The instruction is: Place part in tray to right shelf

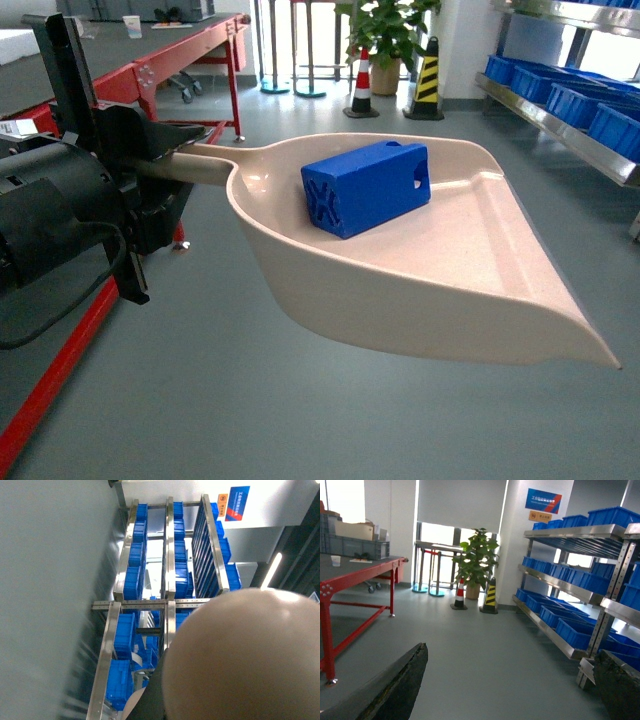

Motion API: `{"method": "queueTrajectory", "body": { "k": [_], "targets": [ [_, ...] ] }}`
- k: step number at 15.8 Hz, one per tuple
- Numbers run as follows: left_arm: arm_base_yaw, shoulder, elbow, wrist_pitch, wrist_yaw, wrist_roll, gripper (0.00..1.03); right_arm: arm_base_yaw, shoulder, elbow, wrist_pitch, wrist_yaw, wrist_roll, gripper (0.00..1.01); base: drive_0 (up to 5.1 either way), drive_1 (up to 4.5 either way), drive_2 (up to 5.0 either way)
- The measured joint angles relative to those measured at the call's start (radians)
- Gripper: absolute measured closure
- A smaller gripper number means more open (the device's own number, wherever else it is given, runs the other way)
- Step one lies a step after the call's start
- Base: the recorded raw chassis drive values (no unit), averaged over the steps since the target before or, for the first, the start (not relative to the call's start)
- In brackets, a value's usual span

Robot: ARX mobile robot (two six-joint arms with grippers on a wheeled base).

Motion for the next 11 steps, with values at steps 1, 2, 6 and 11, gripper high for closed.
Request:
{"method": "queueTrajectory", "body": {
  "k": [1, 2, 6, 11],
  "targets": [
    [0.0, 0.0, 0.0, 0.009, 0.001, -0.001, 0.89, 0.0, -0.002, 0.0, 0.005, 0.0, 0.0, 0.03, 0.0, 4.15, -4.1],
    [0.0, 0.0, 0.0, 0.006, 0.001, 0.0, 0.89, 0.0, -0.001, 0.0, 0.003, 0.0, 0.0, 0.03, 0.0, 4.15, -4.1],
    [0.0, 0.0, 0.0, 0.001, 0.001, 0.0, 0.89, 0.0, 0.0, 0.0, 0.0, 0.0, 0.0, 0.03, 0.0, 4.15, -4.1],
    [0.0, 0.0, 0.0, 0.007, 0.0, -0.001, 0.89, 0.0, -0.001, 0.0, 0.005, 0.0, 0.0, 0.03, 0.0, 4.15, -4.1]
  ]
}}
